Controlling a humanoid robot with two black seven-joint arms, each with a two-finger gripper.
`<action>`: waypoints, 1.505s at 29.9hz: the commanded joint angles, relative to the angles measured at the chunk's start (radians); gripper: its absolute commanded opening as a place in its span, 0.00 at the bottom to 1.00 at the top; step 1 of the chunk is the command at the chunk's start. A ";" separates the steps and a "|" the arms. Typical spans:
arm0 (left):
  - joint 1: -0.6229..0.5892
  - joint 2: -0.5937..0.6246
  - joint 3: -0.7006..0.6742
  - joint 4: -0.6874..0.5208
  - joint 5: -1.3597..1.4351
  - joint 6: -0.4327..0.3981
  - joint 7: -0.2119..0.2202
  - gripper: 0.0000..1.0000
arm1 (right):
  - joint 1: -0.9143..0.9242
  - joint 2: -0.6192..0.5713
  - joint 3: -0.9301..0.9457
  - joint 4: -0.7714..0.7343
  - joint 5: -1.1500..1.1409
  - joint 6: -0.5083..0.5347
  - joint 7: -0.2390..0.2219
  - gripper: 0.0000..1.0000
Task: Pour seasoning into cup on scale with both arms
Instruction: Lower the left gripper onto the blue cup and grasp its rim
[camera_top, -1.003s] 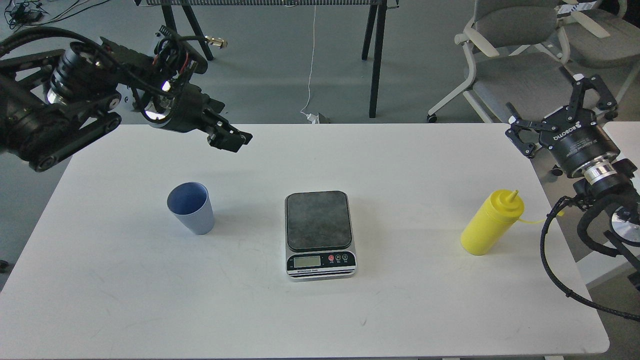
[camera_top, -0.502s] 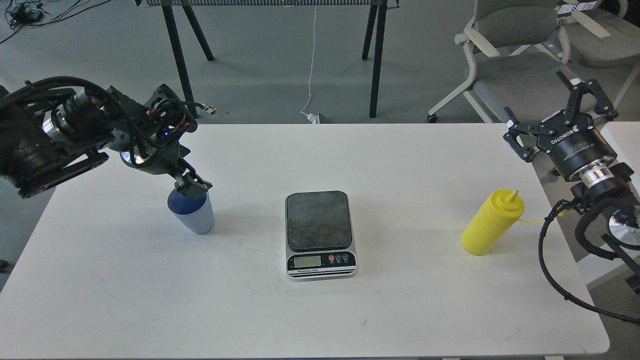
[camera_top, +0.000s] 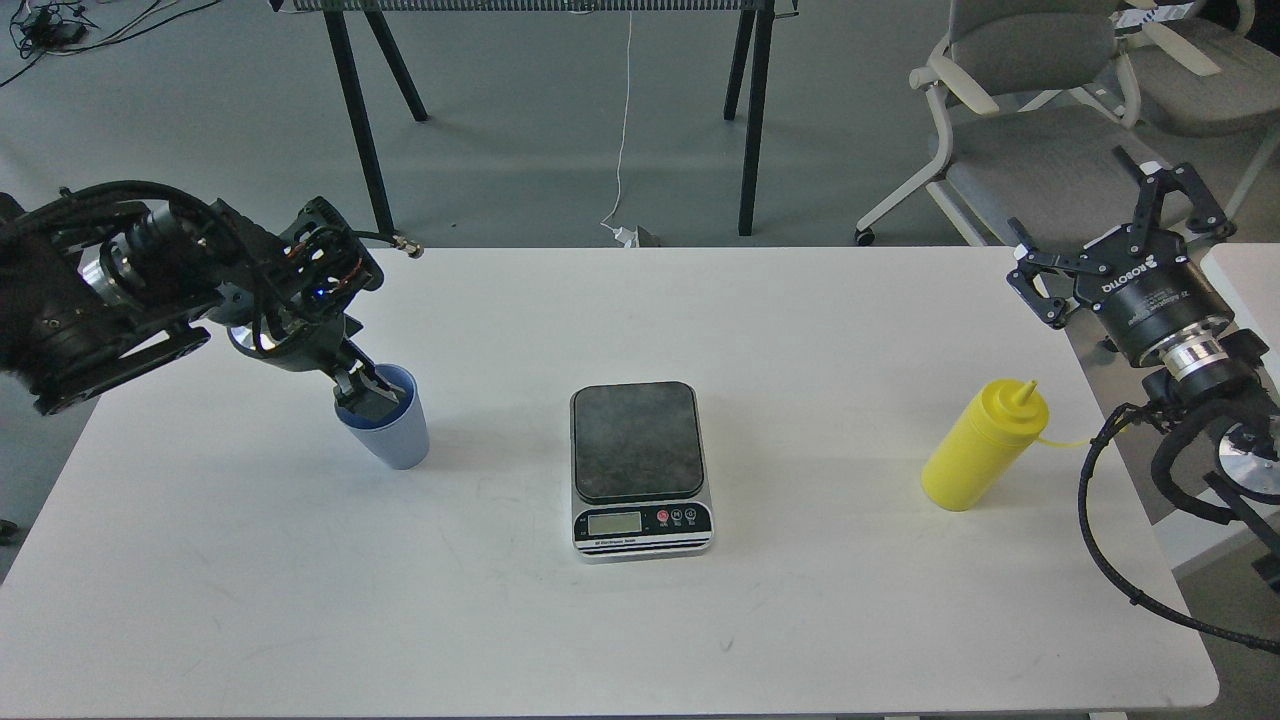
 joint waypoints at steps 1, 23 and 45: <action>0.010 -0.006 0.001 0.041 0.007 0.000 0.000 0.97 | -0.002 0.000 0.000 0.000 0.000 0.000 0.000 0.99; 0.056 -0.039 0.000 0.113 -0.008 0.000 0.000 0.94 | -0.010 -0.001 0.003 -0.002 0.000 0.000 0.000 0.99; 0.075 -0.079 0.001 0.187 -0.097 0.000 0.000 0.33 | -0.025 -0.001 0.006 0.000 0.000 0.000 0.001 0.99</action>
